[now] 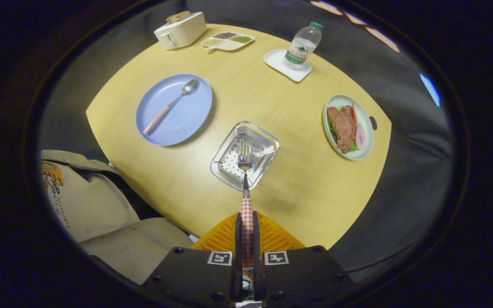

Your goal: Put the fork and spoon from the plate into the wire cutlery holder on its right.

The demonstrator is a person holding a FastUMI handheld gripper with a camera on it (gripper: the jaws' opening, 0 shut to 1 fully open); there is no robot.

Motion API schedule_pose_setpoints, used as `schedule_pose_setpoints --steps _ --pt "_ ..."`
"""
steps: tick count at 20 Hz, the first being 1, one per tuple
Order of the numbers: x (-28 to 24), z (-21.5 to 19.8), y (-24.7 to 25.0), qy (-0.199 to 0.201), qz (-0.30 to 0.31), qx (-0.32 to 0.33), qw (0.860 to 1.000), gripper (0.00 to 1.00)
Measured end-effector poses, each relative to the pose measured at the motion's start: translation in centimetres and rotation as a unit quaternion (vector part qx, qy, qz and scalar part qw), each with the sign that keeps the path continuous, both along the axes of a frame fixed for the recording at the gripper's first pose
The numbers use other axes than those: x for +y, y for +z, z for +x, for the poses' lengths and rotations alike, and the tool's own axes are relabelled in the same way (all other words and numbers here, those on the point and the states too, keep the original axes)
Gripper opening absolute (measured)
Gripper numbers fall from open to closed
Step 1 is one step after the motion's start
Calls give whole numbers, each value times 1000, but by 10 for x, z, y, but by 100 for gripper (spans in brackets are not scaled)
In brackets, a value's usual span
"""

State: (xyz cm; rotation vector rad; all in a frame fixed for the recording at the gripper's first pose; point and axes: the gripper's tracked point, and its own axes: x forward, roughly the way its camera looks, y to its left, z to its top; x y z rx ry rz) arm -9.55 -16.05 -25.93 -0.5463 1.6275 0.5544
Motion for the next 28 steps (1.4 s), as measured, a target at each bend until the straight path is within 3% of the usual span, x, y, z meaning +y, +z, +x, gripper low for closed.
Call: schedule_pose_setpoints --steps 9,17,25,28 --pt "13 5 -24 42 -29 60 997 13" --pt "16 13 -36 31 -44 68 996 13" --pt "35 25 -30 -40 7 1 999 45" --pt "50 36 -22 -92 33 -73 993 87"
